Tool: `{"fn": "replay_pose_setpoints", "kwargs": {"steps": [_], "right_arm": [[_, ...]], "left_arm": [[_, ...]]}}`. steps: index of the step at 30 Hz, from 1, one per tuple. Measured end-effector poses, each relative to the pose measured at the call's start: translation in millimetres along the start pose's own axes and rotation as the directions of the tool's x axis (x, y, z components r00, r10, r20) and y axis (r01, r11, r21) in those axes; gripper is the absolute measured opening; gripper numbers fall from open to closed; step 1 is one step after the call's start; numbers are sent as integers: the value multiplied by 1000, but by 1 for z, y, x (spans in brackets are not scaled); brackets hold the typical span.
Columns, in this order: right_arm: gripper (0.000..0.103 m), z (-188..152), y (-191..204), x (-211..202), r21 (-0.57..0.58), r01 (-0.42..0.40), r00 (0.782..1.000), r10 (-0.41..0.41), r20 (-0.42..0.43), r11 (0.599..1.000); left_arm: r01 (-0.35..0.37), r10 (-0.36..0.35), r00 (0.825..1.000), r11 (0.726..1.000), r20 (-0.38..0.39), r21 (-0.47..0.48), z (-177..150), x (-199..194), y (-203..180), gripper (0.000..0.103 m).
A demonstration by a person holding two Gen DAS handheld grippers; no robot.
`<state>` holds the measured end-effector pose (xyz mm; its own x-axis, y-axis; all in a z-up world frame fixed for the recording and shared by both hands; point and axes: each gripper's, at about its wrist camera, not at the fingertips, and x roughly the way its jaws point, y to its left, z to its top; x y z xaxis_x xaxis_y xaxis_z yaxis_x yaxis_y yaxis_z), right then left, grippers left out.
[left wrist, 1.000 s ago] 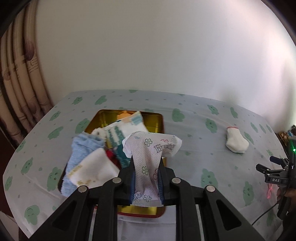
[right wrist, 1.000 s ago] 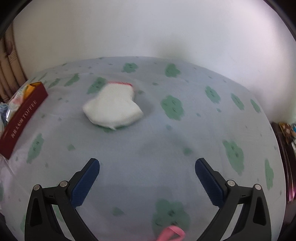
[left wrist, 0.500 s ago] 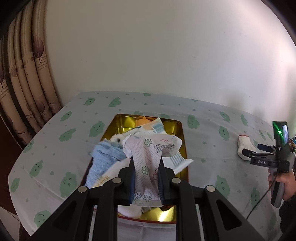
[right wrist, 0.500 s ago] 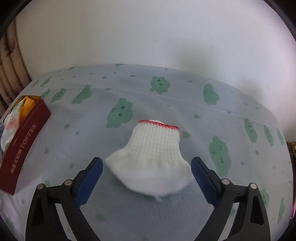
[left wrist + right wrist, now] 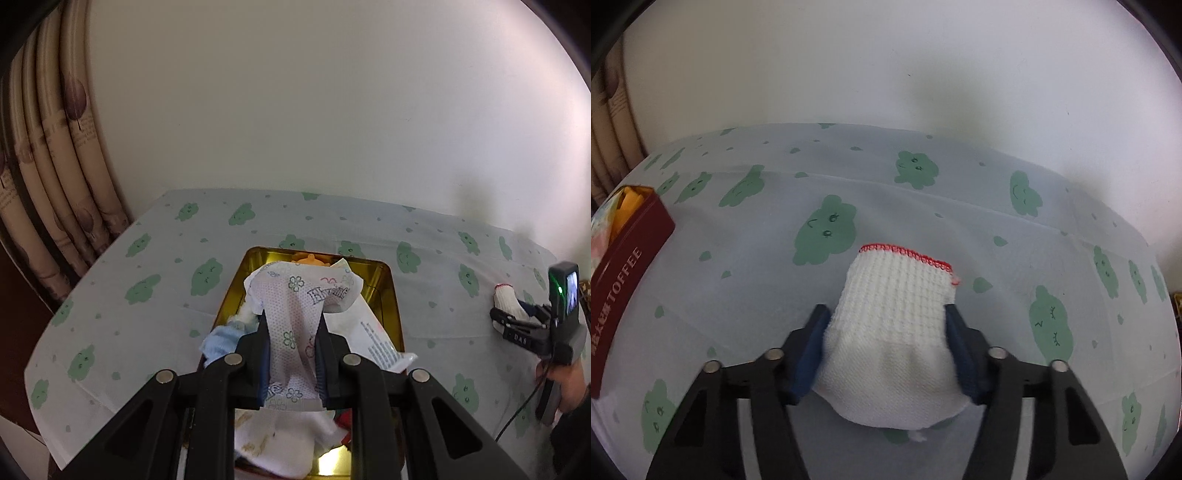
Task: Organize soft objects
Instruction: 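Lift the floral pad with the left gripper while the right grasps the white knit glove, then lower the floral pad into the red tin and open the left gripper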
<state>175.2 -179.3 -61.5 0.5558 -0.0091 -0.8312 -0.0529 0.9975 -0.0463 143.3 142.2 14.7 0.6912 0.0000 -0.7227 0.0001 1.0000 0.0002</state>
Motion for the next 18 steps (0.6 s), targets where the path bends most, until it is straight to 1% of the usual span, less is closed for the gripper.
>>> {"fn": "replay_pose_setpoints", "kwargs": {"steps": [1, 2, 7, 12, 18], "right_arm": [[46, -1, 0, -2, -8, 5, 1000, -5, 6, 1000], [45, -1, -1, -3, -11, 6, 1000, -6, 11, 1000], [30, -4, -7, -15, 6, -33, 998, 33, 45, 999], [29, -14, -9, -29, 23, -59, 997, 58, 54, 998], [29, -33, -4, -52, 27, -77, 994, 75, 79, 997]], "left_arm": [[7, -7, 1000, 1000, -10, -8, 1, 4, 0, 19], [8, -9, 1000, 1000, -19, -10, 2, 8, 0, 19], [-9, 9, 999, 1000, -47, 1, 4, 27, -3, 19], [-9, 8, 997, 1000, -72, -13, 5, 41, -1, 19], [-11, 12, 996, 1000, -89, 3, 4, 54, -4, 20]]}}
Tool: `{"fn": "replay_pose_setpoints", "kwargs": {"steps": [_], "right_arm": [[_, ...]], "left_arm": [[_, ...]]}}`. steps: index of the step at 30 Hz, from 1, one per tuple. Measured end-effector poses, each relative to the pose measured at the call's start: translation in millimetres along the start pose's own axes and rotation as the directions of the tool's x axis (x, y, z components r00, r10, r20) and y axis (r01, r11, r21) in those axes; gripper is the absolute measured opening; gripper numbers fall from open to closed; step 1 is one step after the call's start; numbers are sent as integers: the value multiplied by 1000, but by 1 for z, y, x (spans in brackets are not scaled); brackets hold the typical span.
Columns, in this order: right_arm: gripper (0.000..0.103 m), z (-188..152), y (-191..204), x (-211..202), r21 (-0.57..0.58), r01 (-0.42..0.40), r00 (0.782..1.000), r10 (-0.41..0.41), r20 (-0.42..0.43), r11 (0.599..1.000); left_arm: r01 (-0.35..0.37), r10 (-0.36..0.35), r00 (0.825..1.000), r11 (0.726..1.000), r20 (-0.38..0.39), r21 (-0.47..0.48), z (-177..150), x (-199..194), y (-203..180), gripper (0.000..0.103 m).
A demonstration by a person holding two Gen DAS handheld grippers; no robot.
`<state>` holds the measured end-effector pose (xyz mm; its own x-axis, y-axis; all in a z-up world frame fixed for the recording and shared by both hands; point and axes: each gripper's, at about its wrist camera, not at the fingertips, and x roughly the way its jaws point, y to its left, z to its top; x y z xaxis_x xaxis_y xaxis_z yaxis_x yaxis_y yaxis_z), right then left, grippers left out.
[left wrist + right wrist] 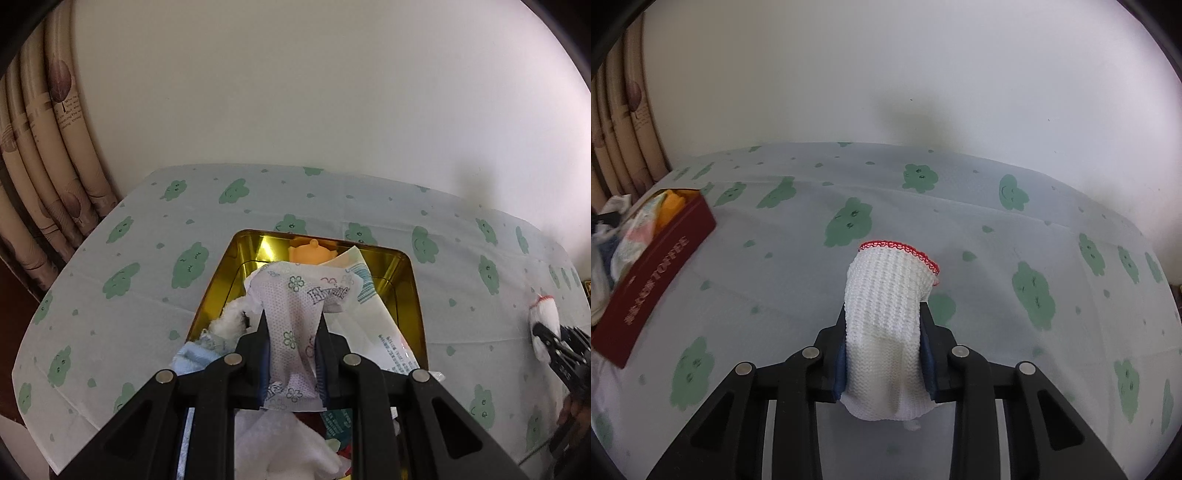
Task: Organize soft objects
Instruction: 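Lower the floral pad into the red tin and open the left gripper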
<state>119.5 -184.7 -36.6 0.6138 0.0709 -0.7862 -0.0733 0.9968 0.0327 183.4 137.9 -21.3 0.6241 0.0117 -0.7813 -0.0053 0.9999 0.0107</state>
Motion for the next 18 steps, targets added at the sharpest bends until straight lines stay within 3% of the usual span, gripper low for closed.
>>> {"fn": "replay_pose_setpoints", "kwargs": {"steps": [9, 16, 18], "right_arm": [[29, -23, 11, -11, -2, -27, 1000, 27, -8, 1000], [29, -27, 13, -13, 9, -38, 999, 38, -7, 999], [29, -28, 14, -14, 5, -39, 999, 39, -7, 999]], "left_arm": [[1, -2, 1000, 1000, -30, -5, 2, 19, -2, 24], [12, -11, 999, 999, -30, 48, 4, 14, -6, 56], [8, -7, 1000, 998, -25, 55, 3, 11, -7, 57]]}}
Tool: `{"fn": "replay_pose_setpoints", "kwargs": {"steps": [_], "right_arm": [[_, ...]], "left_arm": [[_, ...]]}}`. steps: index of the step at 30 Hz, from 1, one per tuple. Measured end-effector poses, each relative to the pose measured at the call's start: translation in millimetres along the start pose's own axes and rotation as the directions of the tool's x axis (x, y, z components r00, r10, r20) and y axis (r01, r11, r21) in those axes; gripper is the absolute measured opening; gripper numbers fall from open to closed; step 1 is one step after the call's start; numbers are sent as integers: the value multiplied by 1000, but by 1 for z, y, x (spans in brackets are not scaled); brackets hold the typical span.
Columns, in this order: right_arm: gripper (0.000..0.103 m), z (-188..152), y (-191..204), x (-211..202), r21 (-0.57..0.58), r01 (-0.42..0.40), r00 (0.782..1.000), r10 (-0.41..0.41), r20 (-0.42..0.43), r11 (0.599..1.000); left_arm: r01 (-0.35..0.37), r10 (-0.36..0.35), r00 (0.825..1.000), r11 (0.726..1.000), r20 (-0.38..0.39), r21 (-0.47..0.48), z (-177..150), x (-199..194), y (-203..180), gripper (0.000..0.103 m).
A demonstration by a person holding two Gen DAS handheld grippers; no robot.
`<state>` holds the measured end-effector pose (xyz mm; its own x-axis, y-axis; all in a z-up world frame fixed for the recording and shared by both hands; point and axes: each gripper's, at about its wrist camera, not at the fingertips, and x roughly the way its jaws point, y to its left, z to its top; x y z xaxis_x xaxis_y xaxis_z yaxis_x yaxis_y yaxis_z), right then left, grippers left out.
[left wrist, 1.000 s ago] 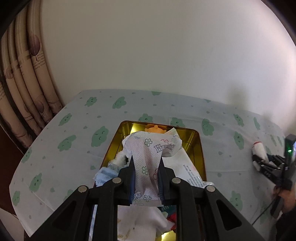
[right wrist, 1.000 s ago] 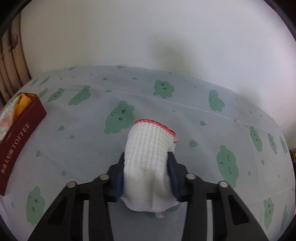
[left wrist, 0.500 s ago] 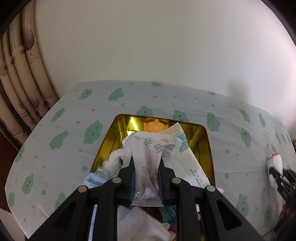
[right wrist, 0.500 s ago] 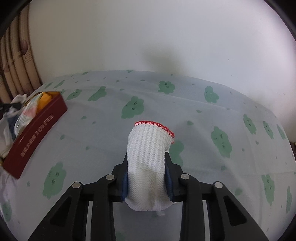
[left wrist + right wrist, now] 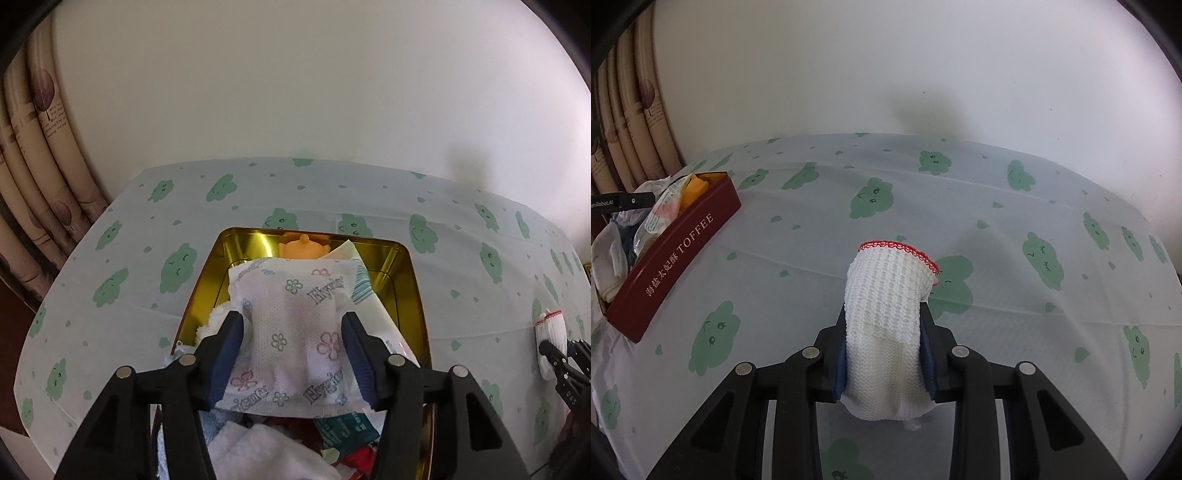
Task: Organize soft objects
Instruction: 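Lower the floral pad into the red tin and open the left gripper, then carry the white knit glove into the red tin and open the right gripper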
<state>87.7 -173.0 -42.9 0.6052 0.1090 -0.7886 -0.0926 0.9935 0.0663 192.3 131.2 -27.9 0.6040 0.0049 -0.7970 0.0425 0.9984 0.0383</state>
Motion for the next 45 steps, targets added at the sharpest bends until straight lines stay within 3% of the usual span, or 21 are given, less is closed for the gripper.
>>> {"fn": "replay_pose_setpoints", "kwargs": {"steps": [13, 31, 38, 45], "right_arm": [[29, 7, 11, -10, -51, 15, 1000, -14, 17, 999], [29, 6, 28, -26, -51, -44, 999, 45, 18, 998], [29, 8, 45, -31, -79, -52, 998, 54, 22, 996], [29, 22, 87, -39, -147, -110, 992, 117, 39, 983]], "left_arm": [[1, -1, 1000, 1000, 27, -24, -10, -34, 5, 58], [-110, 107, 983, 994, 149, 15, -72, -93, 1, 58], [-119, 121, 980, 993, 157, -25, -88, -102, 9, 58], [-152, 165, 979, 982, 122, -112, -103, -103, 31, 58]]}}
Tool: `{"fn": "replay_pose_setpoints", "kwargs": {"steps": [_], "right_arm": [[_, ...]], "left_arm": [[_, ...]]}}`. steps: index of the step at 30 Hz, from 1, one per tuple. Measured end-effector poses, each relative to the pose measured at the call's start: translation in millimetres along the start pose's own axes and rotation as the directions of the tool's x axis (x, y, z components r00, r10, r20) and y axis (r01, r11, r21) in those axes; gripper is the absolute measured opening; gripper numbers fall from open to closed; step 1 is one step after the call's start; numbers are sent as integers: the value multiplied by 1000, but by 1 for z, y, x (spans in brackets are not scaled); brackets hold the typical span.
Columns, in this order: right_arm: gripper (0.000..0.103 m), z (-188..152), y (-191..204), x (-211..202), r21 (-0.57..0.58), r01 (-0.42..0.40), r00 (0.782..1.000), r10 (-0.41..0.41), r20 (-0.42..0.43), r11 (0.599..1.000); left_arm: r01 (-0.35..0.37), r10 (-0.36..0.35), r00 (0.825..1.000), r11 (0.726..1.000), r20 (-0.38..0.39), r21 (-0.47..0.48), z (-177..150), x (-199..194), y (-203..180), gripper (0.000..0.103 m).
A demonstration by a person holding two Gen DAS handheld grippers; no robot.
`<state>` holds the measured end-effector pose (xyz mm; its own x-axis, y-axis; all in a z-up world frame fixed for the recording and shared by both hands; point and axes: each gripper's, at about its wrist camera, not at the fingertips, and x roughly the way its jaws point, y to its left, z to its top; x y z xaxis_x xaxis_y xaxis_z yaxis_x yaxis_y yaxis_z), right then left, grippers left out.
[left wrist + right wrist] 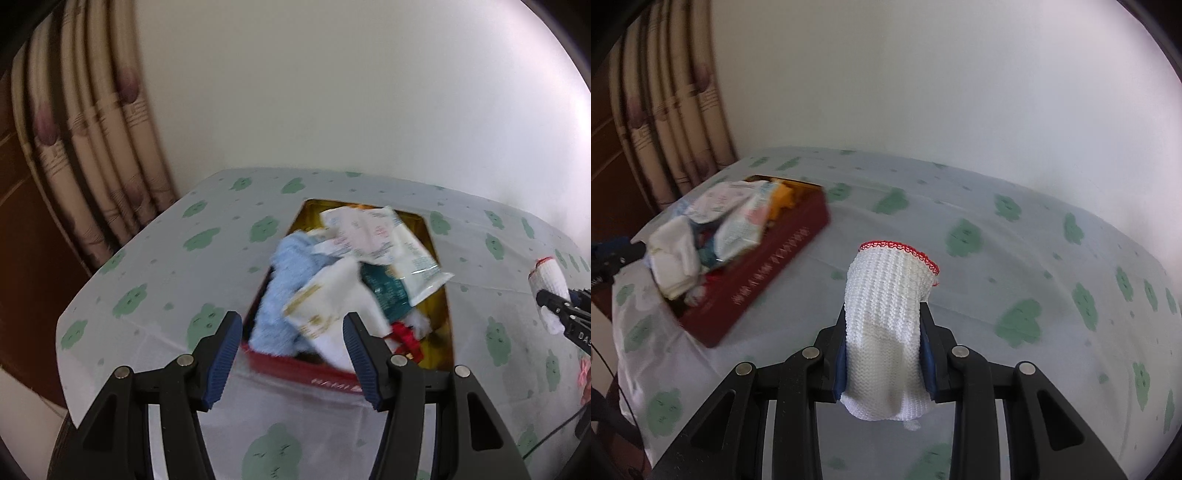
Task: Organize soft objects
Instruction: 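Carry the white knit glove into the red tin and open the right gripper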
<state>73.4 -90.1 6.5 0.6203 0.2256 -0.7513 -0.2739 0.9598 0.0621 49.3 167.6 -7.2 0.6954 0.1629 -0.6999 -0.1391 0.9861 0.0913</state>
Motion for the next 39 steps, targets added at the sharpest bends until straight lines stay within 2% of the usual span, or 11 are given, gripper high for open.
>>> {"fn": "replay_pose_setpoints", "kwargs": {"steps": [9, 19, 29, 39], "right_arm": [[29, 32, 74, 4, -114, -103, 994, 107, 23, 988], [29, 47, 140, 18, -182, -196, 980, 199, -1, 964], [29, 55, 166, 55, -178, -192, 981, 186, -50, 965], [30, 73, 178, 74, -181, -157, 988, 153, -34, 971]], "left_arm": [[-75, 75, 997, 997, 22, -5, -11, -6, 16, 58], [-74, 74, 997, 997, -1, -33, -17, -6, 25, 58], [-73, 73, 997, 995, -13, -65, -23, -6, 33, 58], [-83, 82, 996, 992, -17, -93, -24, -3, 39, 58]]}}
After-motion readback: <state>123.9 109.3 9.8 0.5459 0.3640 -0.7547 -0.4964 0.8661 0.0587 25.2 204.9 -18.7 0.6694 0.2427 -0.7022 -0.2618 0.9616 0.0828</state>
